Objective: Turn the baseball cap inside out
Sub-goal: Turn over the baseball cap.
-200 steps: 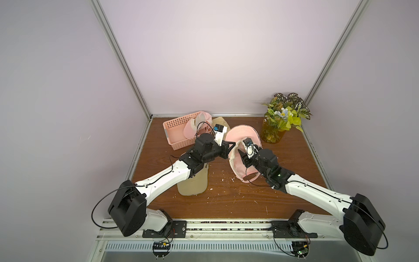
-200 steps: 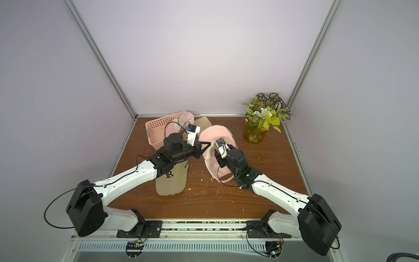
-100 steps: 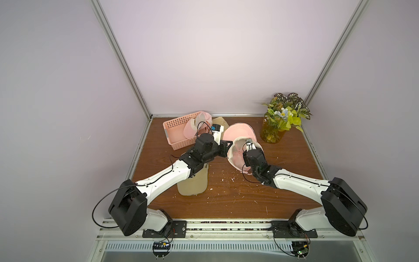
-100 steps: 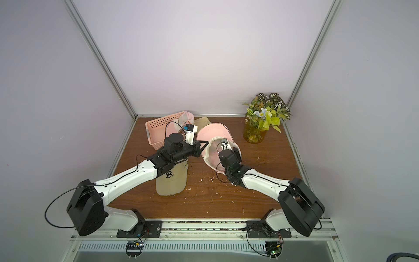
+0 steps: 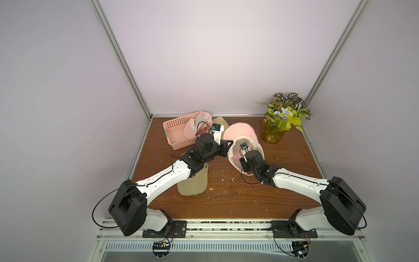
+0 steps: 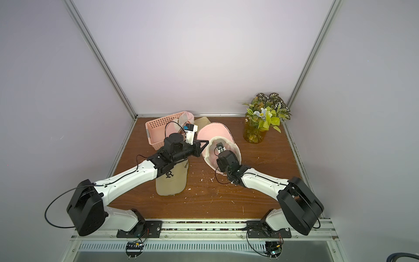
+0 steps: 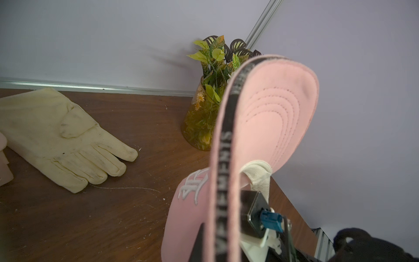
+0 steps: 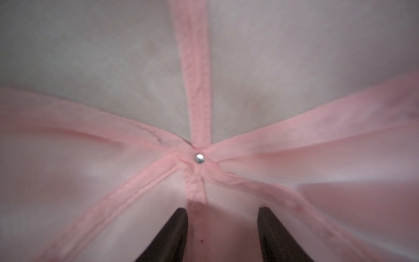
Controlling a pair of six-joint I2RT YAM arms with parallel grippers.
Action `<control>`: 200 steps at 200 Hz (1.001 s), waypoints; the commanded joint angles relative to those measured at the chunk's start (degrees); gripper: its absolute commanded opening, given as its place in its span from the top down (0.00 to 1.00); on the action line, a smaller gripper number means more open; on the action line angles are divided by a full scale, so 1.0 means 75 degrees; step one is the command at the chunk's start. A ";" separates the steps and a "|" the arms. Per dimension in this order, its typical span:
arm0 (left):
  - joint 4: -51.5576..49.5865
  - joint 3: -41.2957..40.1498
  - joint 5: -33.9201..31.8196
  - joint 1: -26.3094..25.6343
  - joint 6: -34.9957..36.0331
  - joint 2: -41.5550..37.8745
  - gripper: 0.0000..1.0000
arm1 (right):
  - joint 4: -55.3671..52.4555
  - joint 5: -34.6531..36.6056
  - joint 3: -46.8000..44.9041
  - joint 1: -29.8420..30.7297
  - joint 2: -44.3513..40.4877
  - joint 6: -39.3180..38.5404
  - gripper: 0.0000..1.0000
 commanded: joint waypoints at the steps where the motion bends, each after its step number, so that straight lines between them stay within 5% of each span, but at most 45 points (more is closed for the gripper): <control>1: 0.0506 0.0029 0.0140 0.0011 0.0140 -0.0096 1.00 | -0.0280 -0.0935 0.0323 -0.0029 -0.0021 -0.0243 0.45; 88: 0.0729 0.0002 0.0889 0.0006 0.0277 0.0084 1.00 | 0.1366 -0.2789 -0.0269 -0.0036 -0.1165 -0.0140 0.44; 154: 0.0632 0.0012 0.0783 0.0130 0.0358 -0.0072 1.00 | 0.0524 -0.1337 -0.0481 -0.0030 -0.0371 -0.0346 0.43; 200: 0.0869 -0.0111 0.0623 0.0214 0.0646 -0.0036 1.00 | 0.0888 -0.2137 -0.0711 -0.0036 -0.1512 -0.0119 0.38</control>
